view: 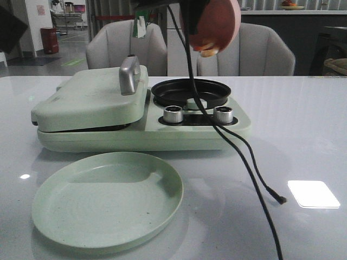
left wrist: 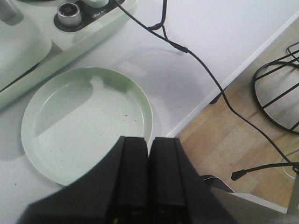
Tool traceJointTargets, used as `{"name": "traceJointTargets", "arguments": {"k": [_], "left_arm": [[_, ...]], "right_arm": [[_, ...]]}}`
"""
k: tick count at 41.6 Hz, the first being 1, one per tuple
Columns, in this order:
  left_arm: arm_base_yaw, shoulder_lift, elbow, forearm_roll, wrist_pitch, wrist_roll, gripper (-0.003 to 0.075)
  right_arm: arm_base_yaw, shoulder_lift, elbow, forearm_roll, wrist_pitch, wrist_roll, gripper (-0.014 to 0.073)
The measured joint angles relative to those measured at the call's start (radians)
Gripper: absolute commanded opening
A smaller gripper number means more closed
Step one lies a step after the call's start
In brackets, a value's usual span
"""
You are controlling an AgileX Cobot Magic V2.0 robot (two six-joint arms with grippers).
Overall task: Make breakfast with bread and shrimp
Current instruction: 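Tilt the pink bowl with the right gripper to pour shrimp into the pan, then set the empty pink bowl back on the table with the right gripper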
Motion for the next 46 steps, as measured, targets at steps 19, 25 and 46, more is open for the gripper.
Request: {"name": "traceJointTargets", "arguments": {"k": [19,25,46], "left_arm": [[0.000,0.000,0.000,0.000,0.000,0.000,0.0102],[0.000,0.000,0.000,0.000,0.000,0.000,0.0102],[0.000,0.000,0.000,0.000,0.000,0.000,0.0102]], "right_arm": [[0.000,-0.023,-0.122,-0.007,0.004,-0.002,0.0031],[0.000,-0.023,-0.124,0.032,0.008,-0.002,0.0031],[-0.198,-0.309,0.004,0.987,0.024,-0.114,0.0031]]}}
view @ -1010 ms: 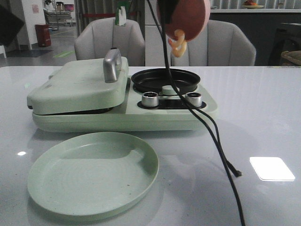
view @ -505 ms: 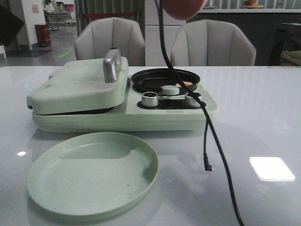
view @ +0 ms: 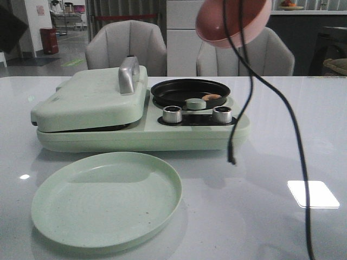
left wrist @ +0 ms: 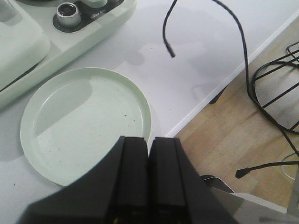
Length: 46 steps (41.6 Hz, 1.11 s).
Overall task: Make breakfast with bread and shrimp
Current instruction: 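Set the empty pink bowl back on the table with the right gripper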
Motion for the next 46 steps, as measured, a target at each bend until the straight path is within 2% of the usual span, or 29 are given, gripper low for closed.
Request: {"name": "traceJointTargets", "arguments": {"k": [6,15,24,29,34,42,46], "left_arm": [[0.000,0.000,0.000,0.000,0.000,0.000,0.0102],[0.000,0.000,0.000,0.000,0.000,0.000,0.0102],[0.000,0.000,0.000,0.000,0.000,0.000,0.0102],[0.000,0.000,0.000,0.000,0.000,0.000,0.0102],[0.000,0.000,0.000,0.000,0.000,0.000,0.0102],[0.000,0.000,0.000,0.000,0.000,0.000,0.0102],[0.000,0.000,0.000,0.000,0.000,0.000,0.0102]], "right_arm": [[-0.116,-0.120,0.213,0.183,-0.060,-0.023,0.0031],[-0.316,-0.383,0.642,0.400,-0.262,-0.046,0.0031],[-0.497,-0.514,0.950,0.641,-0.417,-0.180,0.0031],[-0.562,-0.502,1.031,0.764,-0.466,-0.282,0.0031],[-0.592,-0.458,1.045,0.865,-0.504,-0.360,0.0031],[-0.592,-0.368,1.045,0.922,-0.565,-0.400,0.0036],[-0.592,-0.324,1.045,0.929,-0.580,-0.404,0.0081]]}}
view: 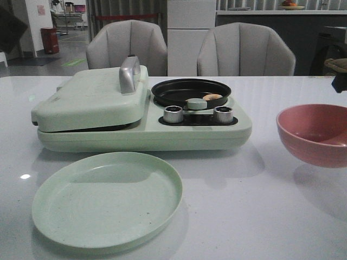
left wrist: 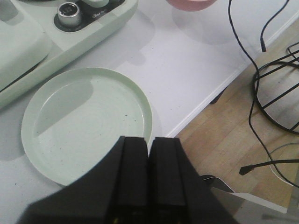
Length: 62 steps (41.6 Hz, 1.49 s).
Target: Make breakfast with bread and shrimp
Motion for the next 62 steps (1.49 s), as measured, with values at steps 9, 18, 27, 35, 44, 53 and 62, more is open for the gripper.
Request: {"name": "traceJointTargets", "arguments": {"k": [9,18,27,35,44,53,62], "left_arm": [[0.000,0.000,0.000,0.000,0.000,0.000,0.0102],[0.000,0.000,0.000,0.000,0.000,0.000,0.0102],[0.000,0.000,0.000,0.000,0.000,0.000,0.0102],[0.000,0.000,0.000,0.000,0.000,0.000,0.0101],[0.000,0.000,0.000,0.000,0.000,0.000,0.0102],[0.000,0.000,0.000,0.000,0.000,0.000,0.0102],[0.000,0.000,0.000,0.000,0.000,0.000,0.0102]], "right_arm": [[0.000,0.047,0.000,0.009,-0.013,-0.006,0.0384],[0.003,0.006,0.000,0.013,-0.018,-0.007,0.0491],[0.106,-0.164,0.000,-0.034,-0.020,-0.009,0.0491],[0.296,-0.334,0.004,-0.073,0.023,-0.009,0.0491],[0.416,-0.515,0.090,-0.079,0.075,-0.009,0.0491],[0.420,-0.735,0.237,-0.087,0.119,-0.009,0.0491],[0.420,-0.950,0.346,-0.066,0.238,-0.009,0.0491]]}}
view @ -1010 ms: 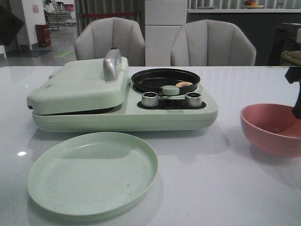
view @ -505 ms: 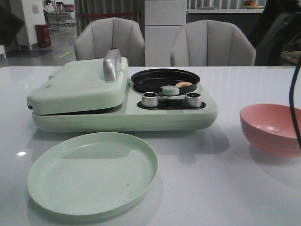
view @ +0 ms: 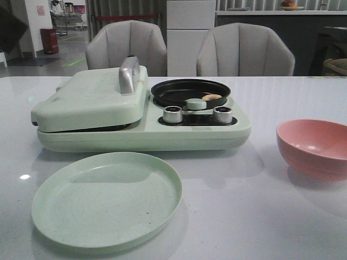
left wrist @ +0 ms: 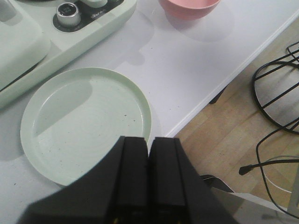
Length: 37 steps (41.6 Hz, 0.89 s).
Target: Make breakfast with bread and shrimp
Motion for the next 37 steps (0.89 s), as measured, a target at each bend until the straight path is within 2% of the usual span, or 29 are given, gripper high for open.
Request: {"name": "traceJointTargets", "arguments": {"k": [9,15,23,34,37], "left_arm": [[0.000,0.000,0.000,0.000,0.000,0.000,0.0102],[0.000,0.000,0.000,0.000,0.000,0.000,0.0102],[0.000,0.000,0.000,0.000,0.000,0.000,0.0102],[0.000,0.000,0.000,0.000,0.000,0.000,0.0102],[0.000,0.000,0.000,0.000,0.000,0.000,0.0101]], "right_arm": [[0.000,-0.168,0.045,0.002,0.080,0.000,0.0489],[0.000,-0.230,0.045,0.002,0.099,0.002,0.0431],[0.000,-0.243,0.045,0.002,0.108,0.035,0.0293],[0.000,-0.243,0.045,0.002,0.108,0.039,0.0021],[0.000,-0.243,0.045,0.002,0.108,0.039,0.0023]]}}
